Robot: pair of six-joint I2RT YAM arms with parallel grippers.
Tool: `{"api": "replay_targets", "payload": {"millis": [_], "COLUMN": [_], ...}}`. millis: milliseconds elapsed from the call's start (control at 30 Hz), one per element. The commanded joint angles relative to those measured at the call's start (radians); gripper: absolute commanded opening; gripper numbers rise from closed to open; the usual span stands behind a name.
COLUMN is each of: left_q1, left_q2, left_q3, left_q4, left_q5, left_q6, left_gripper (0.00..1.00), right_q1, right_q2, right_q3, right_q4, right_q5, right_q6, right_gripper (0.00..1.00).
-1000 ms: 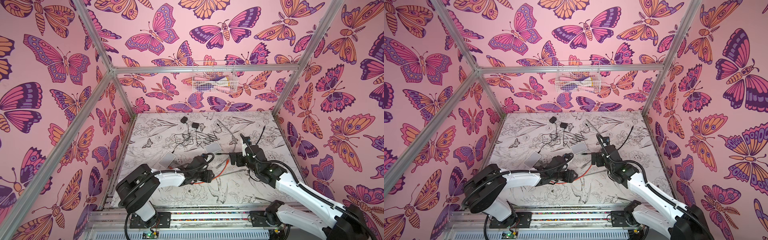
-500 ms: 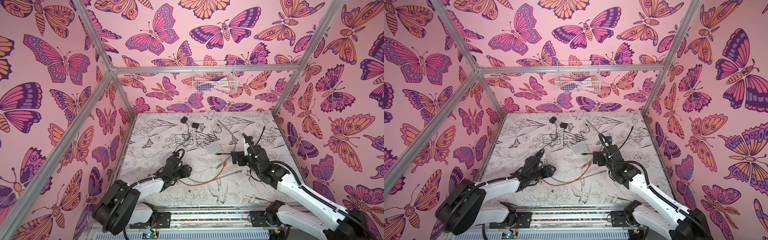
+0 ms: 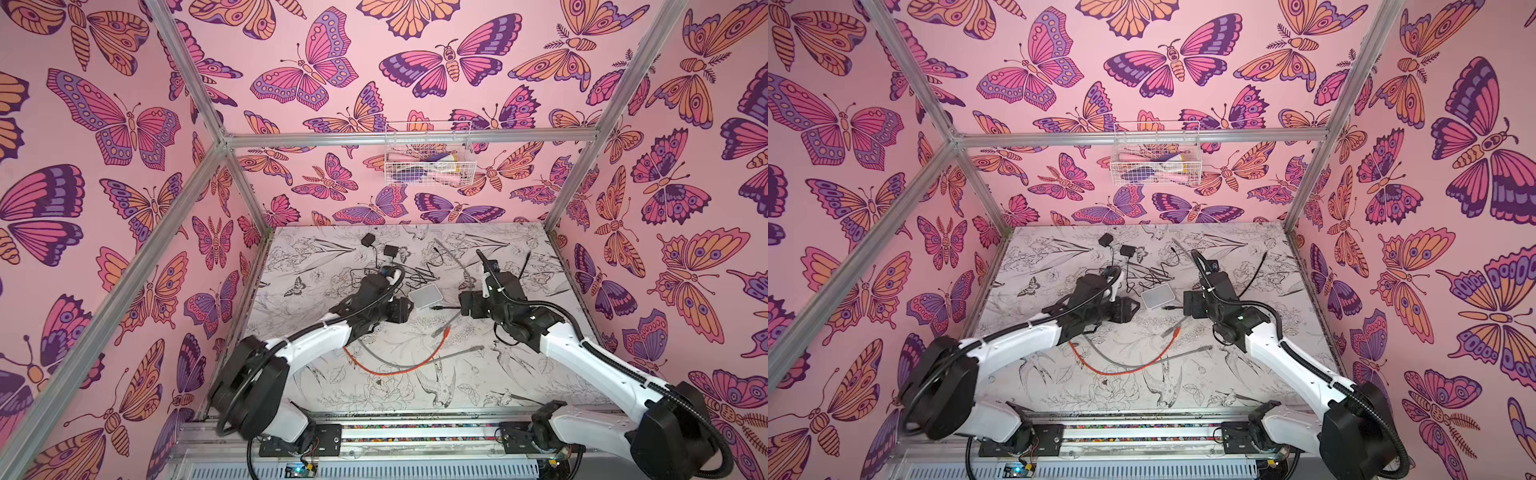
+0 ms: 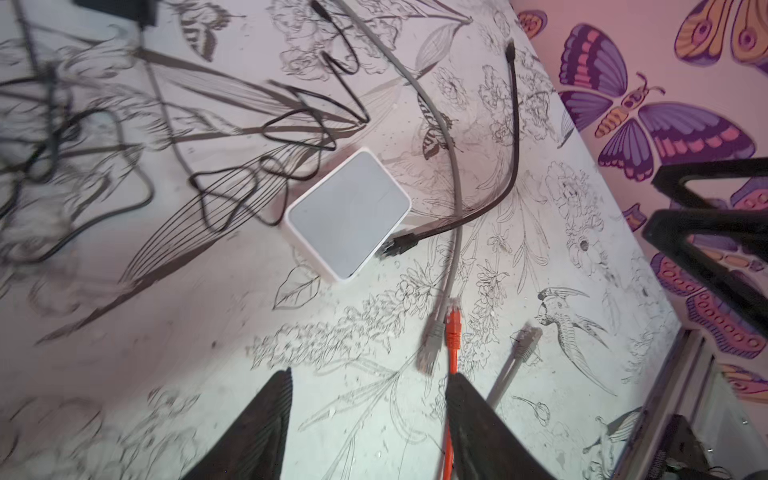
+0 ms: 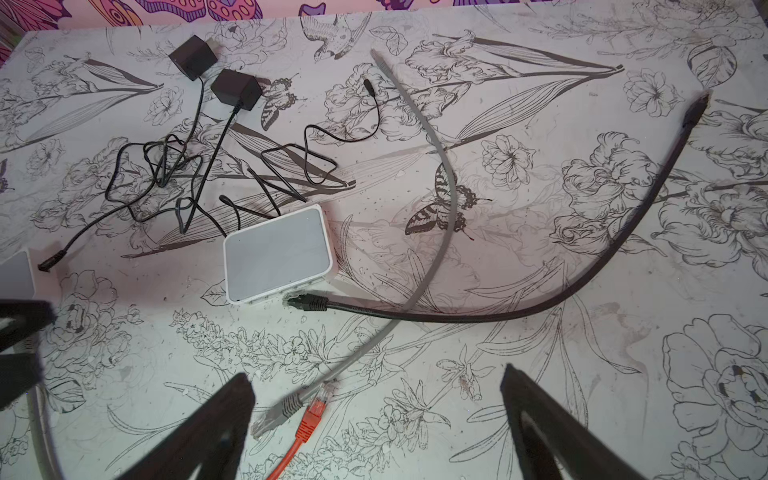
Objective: Insert the plug into the switch port
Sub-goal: 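Lower the left gripper over the white switch and close on it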
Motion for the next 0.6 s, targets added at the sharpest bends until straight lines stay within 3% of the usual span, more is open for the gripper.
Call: {"api": "replay_targets", "payload": {"millis": [0, 133, 400, 567], "left_q1": [-0.021, -0.021, -0.004, -0.006], "left_q2": [0.139, 0.276, 0.516, 0.591], "left_q3": [0.103, 0.271, 0.604, 0.701], "left_q4": [-0.103, -0.207, -0.424, -0.494], "left_q5": [0.002, -0.026, -0.053, -0.059], "left_q6": [0.184, 0.273, 0.405, 0.482], "left_gripper": [0.64, 0.66, 0.71, 0.76], "right_q1": [-0.021, -0.039, -0.067, -0.072], "right_q2": [-0.031, -0.074, -0.125, -0.152], "right_q3": [0.021, -0.007, -0.062, -0.088], "right_q4": [-0.026, -0.037, -0.018, 0.003], "right_q5": [-0.013, -0.030, -0.092, -0.136], "right_q6": [0.001, -0.020, -0.046, -0.067], "right_gripper": [0.95, 1.00, 0.99, 0.99]}}
